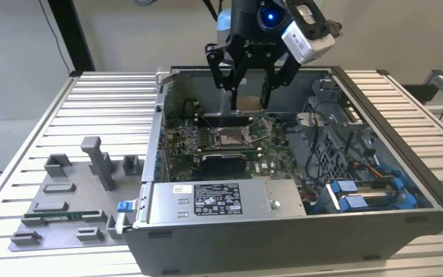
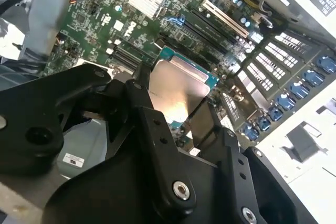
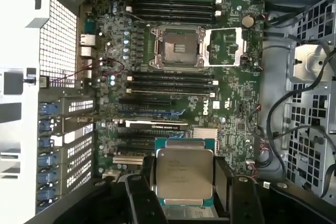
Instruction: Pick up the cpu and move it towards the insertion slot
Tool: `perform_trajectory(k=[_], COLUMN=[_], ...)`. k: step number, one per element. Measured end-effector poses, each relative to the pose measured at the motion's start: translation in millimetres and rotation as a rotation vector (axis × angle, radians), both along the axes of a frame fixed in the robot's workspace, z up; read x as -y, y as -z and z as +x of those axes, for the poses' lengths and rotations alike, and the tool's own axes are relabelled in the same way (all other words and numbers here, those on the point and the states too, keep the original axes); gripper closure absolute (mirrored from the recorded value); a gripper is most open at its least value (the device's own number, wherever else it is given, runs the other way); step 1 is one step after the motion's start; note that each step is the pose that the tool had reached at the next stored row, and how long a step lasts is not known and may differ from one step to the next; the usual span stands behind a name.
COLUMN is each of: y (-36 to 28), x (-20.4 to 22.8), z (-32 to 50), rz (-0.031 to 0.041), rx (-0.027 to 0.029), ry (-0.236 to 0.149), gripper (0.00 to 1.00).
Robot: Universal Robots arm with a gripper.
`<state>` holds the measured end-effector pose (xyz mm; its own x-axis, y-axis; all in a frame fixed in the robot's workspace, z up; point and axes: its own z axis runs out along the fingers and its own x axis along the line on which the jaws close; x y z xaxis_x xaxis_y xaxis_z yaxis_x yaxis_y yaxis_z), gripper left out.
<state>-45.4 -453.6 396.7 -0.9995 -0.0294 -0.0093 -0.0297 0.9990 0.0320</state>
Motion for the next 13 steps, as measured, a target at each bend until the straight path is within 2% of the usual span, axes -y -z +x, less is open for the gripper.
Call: perform_trajectory(k=[3,5,9,13], y=[0.3,0.7,1.9,3.3], x=[-2.2,-7.0,-19.7,-36.0], z=[-0.2,-0.6,-2.0,-4.0], rz=[0.0001,0.0001,0.0002,0.0000], rx=[0.0000,0.0000,0.0000,0.0000], ry=[0.000,0.000,0.000,0.000], gripper=[1.00,1.00,1.00,1.00])
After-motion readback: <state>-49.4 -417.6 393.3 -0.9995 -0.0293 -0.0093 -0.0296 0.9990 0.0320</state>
